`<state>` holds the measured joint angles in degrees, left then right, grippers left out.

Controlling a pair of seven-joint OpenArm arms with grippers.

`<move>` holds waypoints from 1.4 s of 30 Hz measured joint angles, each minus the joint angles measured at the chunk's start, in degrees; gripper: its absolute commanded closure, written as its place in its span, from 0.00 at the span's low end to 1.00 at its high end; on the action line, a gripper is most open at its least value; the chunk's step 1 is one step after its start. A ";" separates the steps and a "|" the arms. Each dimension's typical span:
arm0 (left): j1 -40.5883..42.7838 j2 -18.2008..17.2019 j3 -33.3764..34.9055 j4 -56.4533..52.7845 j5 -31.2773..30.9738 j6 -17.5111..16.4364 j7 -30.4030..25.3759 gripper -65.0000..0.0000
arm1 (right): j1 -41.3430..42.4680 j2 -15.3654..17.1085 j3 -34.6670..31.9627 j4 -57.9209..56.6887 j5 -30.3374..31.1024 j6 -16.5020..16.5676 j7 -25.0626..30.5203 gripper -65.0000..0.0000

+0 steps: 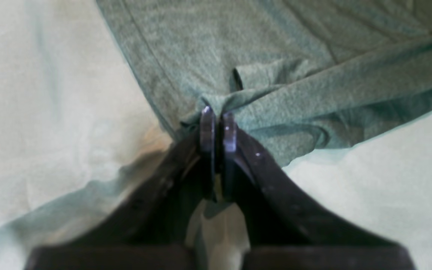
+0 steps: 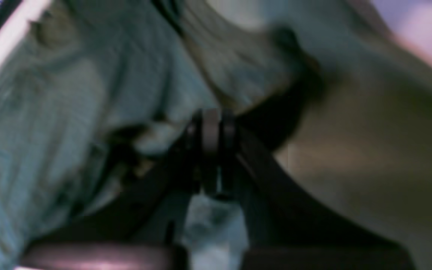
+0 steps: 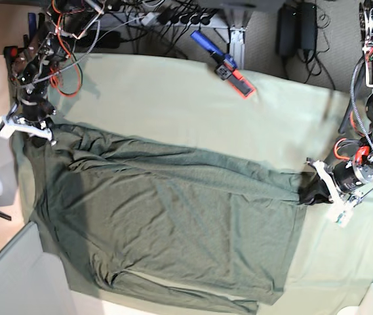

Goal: Fold the T-shirt properly

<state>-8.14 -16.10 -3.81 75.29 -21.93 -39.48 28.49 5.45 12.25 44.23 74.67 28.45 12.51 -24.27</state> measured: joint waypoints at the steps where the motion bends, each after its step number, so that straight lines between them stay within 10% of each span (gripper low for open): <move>1: 0.00 -0.09 0.00 0.00 -0.04 0.00 0.00 1.00 | 0.85 0.13 0.00 0.00 0.00 0.02 0.00 1.00; 11: 0.00 -0.28 0.00 0.00 0.76 0.00 0.00 1.00 | 4.59 2.54 -4.04 -0.02 -5.88 0.04 1.49 1.00; 17: 0.00 -0.31 0.00 -0.02 0.98 0.02 -0.04 0.60 | 4.57 2.69 -10.99 -0.17 -9.86 0.07 4.13 1.00; 23: 0.00 -0.31 0.00 -0.02 0.68 1.42 1.95 0.52 | 4.57 2.84 -12.33 -0.17 -11.41 0.11 4.70 0.43; 31: 2.51 -0.55 -10.51 3.69 -24.39 0.22 11.58 0.52 | 4.20 2.89 -7.34 0.57 -7.02 0.20 -1.99 0.43; 42: 11.61 1.44 -15.72 5.77 -31.08 0.24 14.58 0.52 | -3.26 3.02 4.66 -0.17 2.01 0.15 -3.69 0.43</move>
<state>3.46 -14.66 -19.53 81.06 -53.01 -39.24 43.07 2.20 15.27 48.88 74.50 30.46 12.67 -27.97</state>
